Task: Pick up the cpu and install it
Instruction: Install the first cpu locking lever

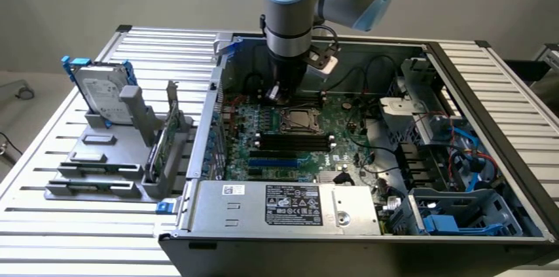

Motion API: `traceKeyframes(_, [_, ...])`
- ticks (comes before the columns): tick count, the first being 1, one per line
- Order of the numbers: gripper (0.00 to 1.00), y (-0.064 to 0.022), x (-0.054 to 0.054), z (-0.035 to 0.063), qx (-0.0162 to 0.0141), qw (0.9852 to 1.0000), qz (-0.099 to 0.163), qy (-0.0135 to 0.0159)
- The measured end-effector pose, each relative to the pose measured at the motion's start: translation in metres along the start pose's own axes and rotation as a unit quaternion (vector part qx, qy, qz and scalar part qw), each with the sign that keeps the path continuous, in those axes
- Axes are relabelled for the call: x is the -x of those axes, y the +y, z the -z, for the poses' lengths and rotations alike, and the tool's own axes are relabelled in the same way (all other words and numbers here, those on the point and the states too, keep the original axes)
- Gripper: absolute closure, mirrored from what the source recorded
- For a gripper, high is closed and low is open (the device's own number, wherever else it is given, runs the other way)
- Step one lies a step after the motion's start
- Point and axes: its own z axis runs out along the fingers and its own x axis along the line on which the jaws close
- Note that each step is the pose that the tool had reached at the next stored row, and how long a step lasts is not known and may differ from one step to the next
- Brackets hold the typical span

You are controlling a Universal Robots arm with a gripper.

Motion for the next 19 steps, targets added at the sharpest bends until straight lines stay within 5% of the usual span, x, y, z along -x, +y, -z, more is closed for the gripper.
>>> traceKeyframes(19, [0.89,0.0030,-0.0017,-0.0002,0.0018,1.0000,0.000,-0.0029])
